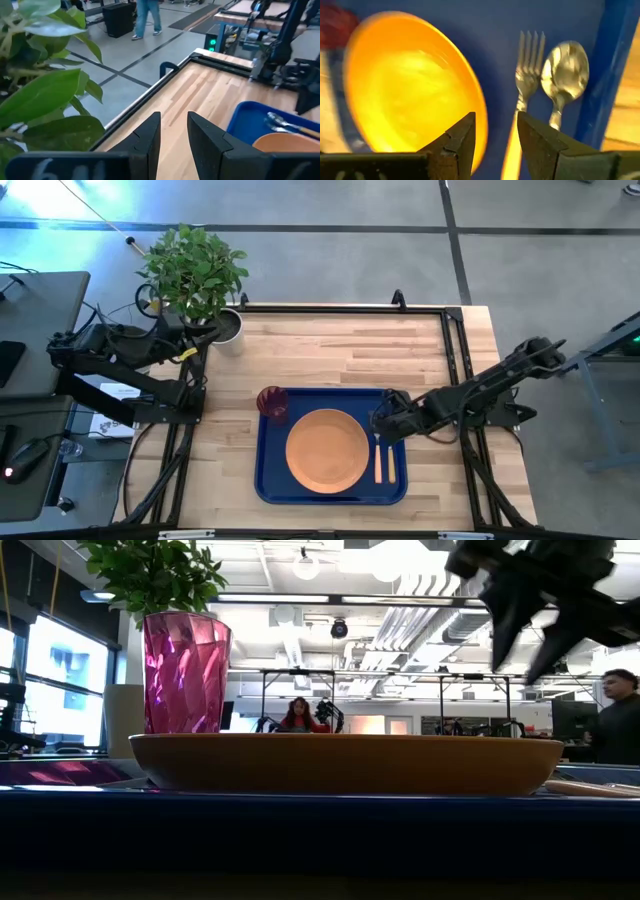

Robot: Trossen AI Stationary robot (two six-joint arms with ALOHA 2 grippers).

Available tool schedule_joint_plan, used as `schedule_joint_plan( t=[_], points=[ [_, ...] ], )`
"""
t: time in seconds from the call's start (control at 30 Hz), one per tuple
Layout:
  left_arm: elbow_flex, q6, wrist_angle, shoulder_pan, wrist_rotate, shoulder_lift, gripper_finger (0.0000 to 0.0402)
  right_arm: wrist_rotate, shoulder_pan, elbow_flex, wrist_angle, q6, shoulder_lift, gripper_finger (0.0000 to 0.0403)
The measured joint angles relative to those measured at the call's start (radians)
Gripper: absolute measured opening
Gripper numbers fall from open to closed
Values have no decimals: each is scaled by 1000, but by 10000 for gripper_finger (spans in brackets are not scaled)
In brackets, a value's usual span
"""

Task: Pick and place plate/cup/fork/spoon on tray
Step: Return to Home Position

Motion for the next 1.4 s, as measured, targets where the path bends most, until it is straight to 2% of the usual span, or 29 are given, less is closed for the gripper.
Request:
schedule_joint_plan(
  t=[0.2,0.37,0.47,0.63,0.77,1.13,1.4],
  points=[
    [-53,-72,-2,0,47,-84,87,170,-28,0,26,-113,-98,137],
    [-186,-162,16,0,70,-197,87,265,-64,0,134,-267,-162,137],
    [-275,-172,95,0,109,-258,87,298,-84,0,233,-390,-184,137],
    [-430,-107,301,0,222,-338,87,309,-115,0,343,-542,-206,137],
    [-538,-74,427,0,286,-382,87,309,-133,0,390,-557,-208,137],
    [-765,5,619,0,401,-488,87,335,-149,0,488,-561,-208,137],
    [-906,6,683,0,492,-584,87,345,-149,0,524,-583,-208,137]
  ],
)
